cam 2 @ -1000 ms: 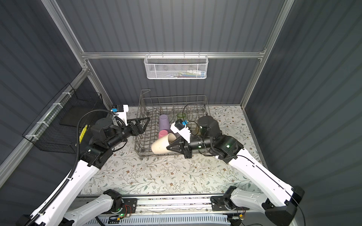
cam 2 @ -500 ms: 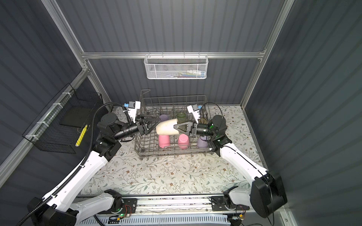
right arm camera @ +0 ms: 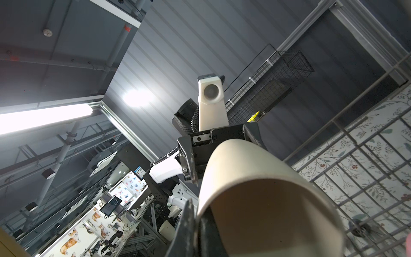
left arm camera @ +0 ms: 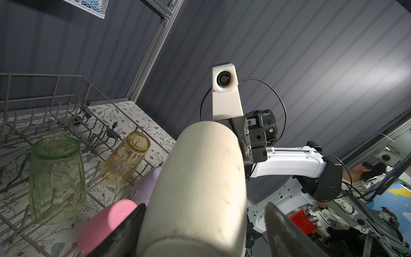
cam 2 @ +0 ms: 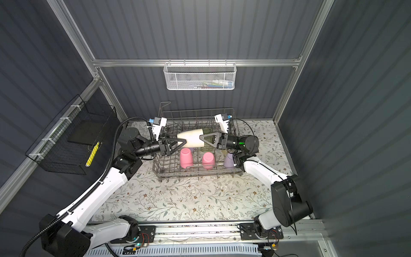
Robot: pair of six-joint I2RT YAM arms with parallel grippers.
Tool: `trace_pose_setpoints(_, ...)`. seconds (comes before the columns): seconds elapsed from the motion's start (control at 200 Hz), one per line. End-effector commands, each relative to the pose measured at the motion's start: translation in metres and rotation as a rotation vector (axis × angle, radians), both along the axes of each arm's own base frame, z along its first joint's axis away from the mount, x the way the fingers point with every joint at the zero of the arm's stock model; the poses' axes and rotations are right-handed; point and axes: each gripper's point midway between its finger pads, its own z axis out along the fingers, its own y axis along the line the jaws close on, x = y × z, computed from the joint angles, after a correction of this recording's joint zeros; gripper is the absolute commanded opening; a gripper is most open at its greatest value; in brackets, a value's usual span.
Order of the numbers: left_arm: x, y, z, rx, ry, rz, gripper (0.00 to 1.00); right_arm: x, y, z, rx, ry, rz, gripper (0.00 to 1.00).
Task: Load cups into a dish rack
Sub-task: Place the cup upside down at the dish rack.
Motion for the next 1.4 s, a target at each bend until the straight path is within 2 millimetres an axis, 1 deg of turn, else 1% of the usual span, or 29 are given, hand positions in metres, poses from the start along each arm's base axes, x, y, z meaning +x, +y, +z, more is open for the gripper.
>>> trace_pose_setpoints(0.0, -0.004, -0.003, 0.001, -0.005, -0.015, -0.05, 0.81, -0.01, -0.004, 0.021, 0.041, -0.085, 0.019, 0.0)
trace_pose_setpoints(0.17, -0.003, -0.007, -0.003, -0.004, -0.002, -0.076, 0.78, -0.01, 0.003, 0.019, 0.036, -0.074, 0.044, 0.0)
trace_pose_setpoints(0.39, -0.005, -0.005, 0.002, -0.014, -0.016, -0.072, 0.78, -0.01, 0.011, 0.013, 0.026, -0.061, 0.071, 0.0)
trace_pose_setpoints(0.47, -0.006, -0.004, 0.003, -0.015, -0.022, -0.071, 0.78, -0.009, 0.012, 0.011, 0.025, -0.055, 0.071, 0.0)
trace_pose_setpoints(0.585, -0.007, -0.004, 0.002, -0.014, -0.022, -0.071, 0.73, -0.01, 0.012, 0.013, 0.027, -0.059, 0.071, 0.0)
trace_pose_setpoints(0.755, -0.009, -0.002, 0.001, -0.01, -0.024, -0.062, 0.72, -0.012, 0.01, 0.017, 0.034, -0.074, 0.064, 0.0)
trace_pose_setpoints(0.936, -0.012, 0.0, 0.003, -0.008, -0.029, -0.054, 0.69, -0.011, 0.01, 0.015, 0.03, -0.067, 0.066, 0.0)
trace_pose_setpoints(0.981, -0.012, 0.0, 0.004, -0.009, -0.033, -0.054, 0.67, -0.011, 0.01, 0.015, 0.03, -0.066, 0.067, 0.0)
trace_pose_setpoints(1.126, -0.014, 0.001, 0.006, -0.011, -0.037, -0.054, 0.55, -0.011, 0.011, 0.016, 0.027, -0.067, 0.074, 0.0)
trace_pose_setpoints(1.246, -0.015, 0.001, 0.008, -0.013, -0.04, -0.055, 0.52, -0.011, 0.011, 0.016, 0.023, -0.067, 0.079, 0.0)
trace_pose_setpoints(1.396, -0.016, 0.002, 0.01, -0.015, -0.045, -0.051, 0.49, -0.011, 0.009, 0.016, 0.02, -0.07, 0.076, 0.17)
